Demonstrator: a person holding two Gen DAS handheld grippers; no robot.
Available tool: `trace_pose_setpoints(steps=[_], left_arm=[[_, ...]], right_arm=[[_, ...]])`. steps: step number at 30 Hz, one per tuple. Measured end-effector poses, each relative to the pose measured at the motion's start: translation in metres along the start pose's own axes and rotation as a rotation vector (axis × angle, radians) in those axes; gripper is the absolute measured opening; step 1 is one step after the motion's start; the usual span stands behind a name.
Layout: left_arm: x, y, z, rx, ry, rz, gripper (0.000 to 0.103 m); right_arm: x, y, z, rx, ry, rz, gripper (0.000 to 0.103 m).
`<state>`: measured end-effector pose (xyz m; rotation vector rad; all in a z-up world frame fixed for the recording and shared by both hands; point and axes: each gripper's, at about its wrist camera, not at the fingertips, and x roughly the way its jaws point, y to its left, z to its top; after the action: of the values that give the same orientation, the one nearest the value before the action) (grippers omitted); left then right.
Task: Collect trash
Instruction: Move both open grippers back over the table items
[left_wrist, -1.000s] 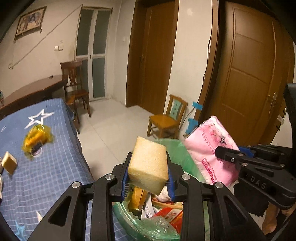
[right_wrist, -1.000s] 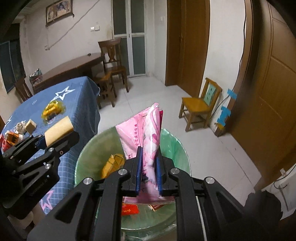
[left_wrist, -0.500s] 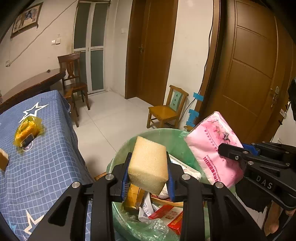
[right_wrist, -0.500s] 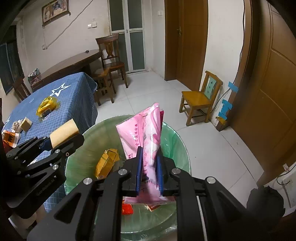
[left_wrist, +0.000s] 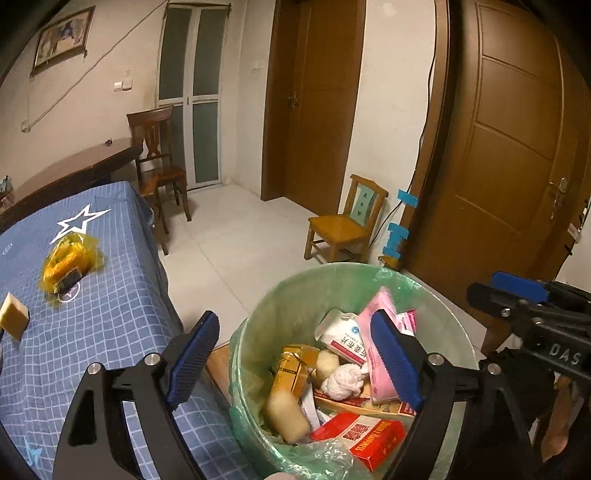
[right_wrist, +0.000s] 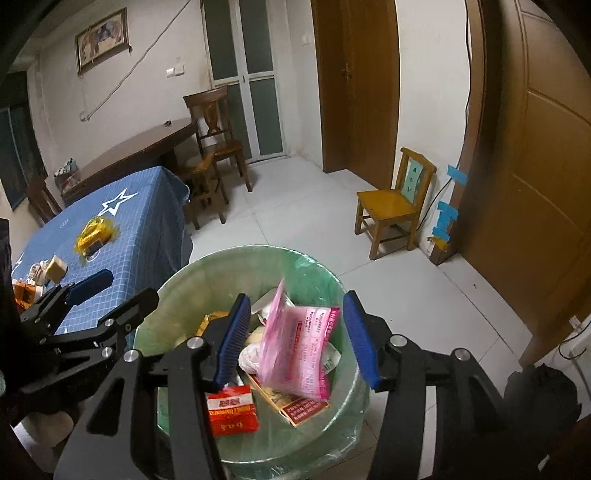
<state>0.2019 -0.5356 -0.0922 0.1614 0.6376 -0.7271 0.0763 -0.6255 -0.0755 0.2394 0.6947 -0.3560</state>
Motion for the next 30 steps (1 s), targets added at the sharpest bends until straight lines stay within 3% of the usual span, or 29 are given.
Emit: trace_pose_setpoints(steps=[11, 18, 23, 30], left_arm=[[-0.005, -0.004, -0.007, 0.027, 0.018, -0.015, 0.084], [-0.036, 0.015, -0.011, 0.050, 0.004, 0.004, 0.084], [-0.071, 0.056, -0.015, 0.069, 0.004, 0.039, 0.084], [-0.123, 0.152, -0.022, 0.031, 0.023, 0.127, 0.084]], right_arm=[[-0.011, 0.002, -0.002, -0.005, -0.022, 0.000, 0.050], [-0.036, 0.026, -0.010, -0.031, -0.071, 0.052, 0.050], [-0.041, 0.065, -0.023, -0.067, -0.064, 0.175, 0.052], [-0.031, 0.121, -0.032, -0.129, -0.010, 0.309, 0.060]])
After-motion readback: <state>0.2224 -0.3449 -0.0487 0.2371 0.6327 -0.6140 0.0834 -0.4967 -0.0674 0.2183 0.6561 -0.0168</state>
